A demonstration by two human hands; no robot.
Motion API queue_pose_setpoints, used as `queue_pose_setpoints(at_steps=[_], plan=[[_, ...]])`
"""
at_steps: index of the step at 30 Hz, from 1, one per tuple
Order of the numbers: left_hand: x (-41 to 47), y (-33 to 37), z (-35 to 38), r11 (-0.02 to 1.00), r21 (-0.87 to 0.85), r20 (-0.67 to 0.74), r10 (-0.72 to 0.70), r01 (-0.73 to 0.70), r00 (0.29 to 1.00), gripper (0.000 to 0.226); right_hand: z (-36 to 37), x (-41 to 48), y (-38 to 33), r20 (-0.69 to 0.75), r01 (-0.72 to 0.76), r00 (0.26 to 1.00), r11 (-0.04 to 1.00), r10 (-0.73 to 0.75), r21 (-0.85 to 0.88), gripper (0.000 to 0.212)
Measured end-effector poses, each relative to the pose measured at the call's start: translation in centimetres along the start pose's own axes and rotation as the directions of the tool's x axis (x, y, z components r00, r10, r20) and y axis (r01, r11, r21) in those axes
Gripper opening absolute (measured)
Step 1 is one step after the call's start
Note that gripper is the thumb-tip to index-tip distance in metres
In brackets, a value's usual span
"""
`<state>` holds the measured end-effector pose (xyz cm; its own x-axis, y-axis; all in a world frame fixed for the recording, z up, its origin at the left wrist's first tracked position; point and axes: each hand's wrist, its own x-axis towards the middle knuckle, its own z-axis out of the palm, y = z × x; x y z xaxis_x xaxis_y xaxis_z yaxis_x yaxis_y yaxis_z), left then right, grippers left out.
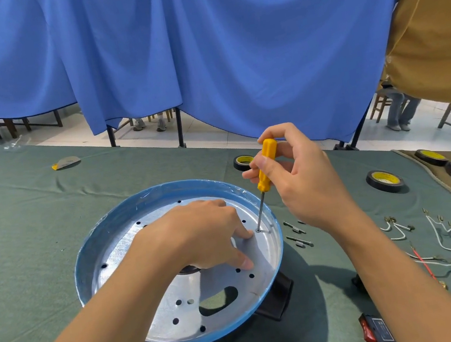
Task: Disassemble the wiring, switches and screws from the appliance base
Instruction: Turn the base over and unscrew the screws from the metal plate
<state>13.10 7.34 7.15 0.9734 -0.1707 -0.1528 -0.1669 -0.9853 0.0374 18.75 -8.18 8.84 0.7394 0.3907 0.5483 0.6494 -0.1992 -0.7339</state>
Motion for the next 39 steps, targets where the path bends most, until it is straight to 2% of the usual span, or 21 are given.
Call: queue_pose_setpoints(at_steps=[3, 5, 8, 10, 16, 23, 28, 33, 36, 39], plan=[[0.0, 0.0, -0.1, 1.000, -0.004, 0.003, -0.005, 0.005, 1.000, 0.059, 0.0, -0.2, -0.5, 0.046, 0.020, 0.999, 0.997, -0.016, -0.076, 0.015], [0.0, 0.0, -0.1, 1.000, -0.012, 0.005, -0.013, 0.013, 1.000, 0.059, 0.2, -0.3, -0.8, 0.012, 0.052, 0.999, 0.983, -0.050, -0.178, 0.014], [0.0, 0.1, -0.1, 0.999, -0.024, 0.004, -0.030, 0.030, 1.000, 0.059, 0.2, -0.2, -1.1, -0.066, 0.136, 0.979, 0.859, -0.192, -0.493, 0.015], [-0.1, 0.2, -0.1, 1.000, -0.017, 0.004, -0.025, 0.025, 1.000, 0.059, 0.1, -0.3, -1.4, -0.103, 0.123, 0.970, 0.810, -0.220, -0.573, 0.022], [-0.2, 0.2, -0.2, 1.000, -0.013, -0.003, -0.025, 0.025, 1.000, 0.058, 0.2, 0.1, -1.9, -0.084, 0.084, 0.984, 0.826, -0.157, -0.557, 0.038], [-0.1, 0.1, 0.0, 1.000, -0.007, -0.001, -0.010, 0.010, 1.000, 0.057, -1.9, 0.3, -1.4, 0.000, 0.064, 0.997, 0.775, -0.082, -0.629, 0.030], [0.0, 0.2, -0.2, 1.000, -0.010, -0.001, -0.024, 0.024, 1.000, 0.056, -1.1, -0.3, -2.3, 0.135, 0.227, 0.974, 0.766, -0.182, -0.602, 0.016], [-0.1, 0.2, -0.1, 1.000, -0.005, -0.011, -0.015, 0.015, 1.000, 0.056, -2.0, -0.2, -1.7, 0.217, 0.230, 0.968, 0.796, -0.127, -0.559, 0.008], [-0.2, 0.2, 0.0, 0.999, -0.030, -0.022, -0.021, 0.021, 1.000, 0.056, -1.4, -0.2, -1.8, 0.175, 0.198, 0.977, 0.824, -0.123, -0.531, 0.020], [-0.2, 0.2, 0.0, 0.999, -0.036, -0.013, -0.031, 0.030, 0.999, 0.056, -0.4, -0.2, -2.1, 0.095, 0.149, 0.989, 0.761, -0.115, -0.632, 0.043]])
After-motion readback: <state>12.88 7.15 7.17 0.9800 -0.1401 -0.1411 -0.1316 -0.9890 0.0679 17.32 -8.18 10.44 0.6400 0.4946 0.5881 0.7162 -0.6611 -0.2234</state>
